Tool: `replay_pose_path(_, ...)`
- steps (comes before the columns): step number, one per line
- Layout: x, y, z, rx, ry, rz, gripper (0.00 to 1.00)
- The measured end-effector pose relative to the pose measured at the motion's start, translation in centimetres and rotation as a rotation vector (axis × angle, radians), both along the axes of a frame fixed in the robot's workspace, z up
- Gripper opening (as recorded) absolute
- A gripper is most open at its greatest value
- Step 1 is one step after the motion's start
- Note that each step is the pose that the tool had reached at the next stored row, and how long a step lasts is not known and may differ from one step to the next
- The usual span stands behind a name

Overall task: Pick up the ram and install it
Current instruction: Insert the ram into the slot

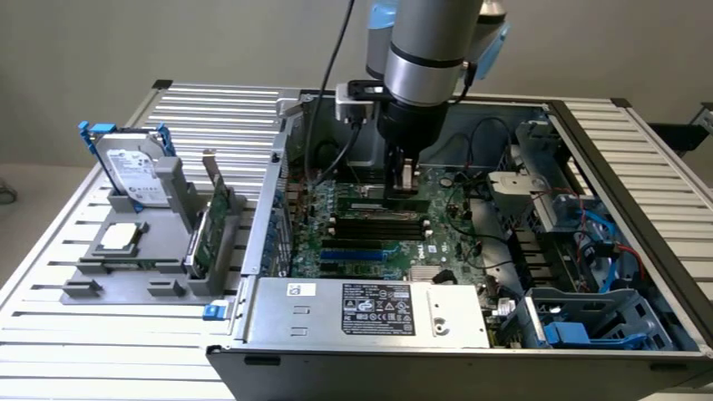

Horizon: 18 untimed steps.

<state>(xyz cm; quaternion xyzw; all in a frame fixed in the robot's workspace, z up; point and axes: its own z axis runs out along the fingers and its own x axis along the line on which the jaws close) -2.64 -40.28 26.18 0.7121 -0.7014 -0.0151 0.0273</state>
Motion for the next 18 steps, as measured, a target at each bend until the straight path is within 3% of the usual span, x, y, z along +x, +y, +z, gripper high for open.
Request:
replay_pose_path(14, -0.1, -0.07, -2.52, 0.0001, -0.0005, -0.008, 0.13)
replay_pose_path(18, -0.1, -0.07, -2.55, 0.0000, -0.0004, -0.010, 0.13)
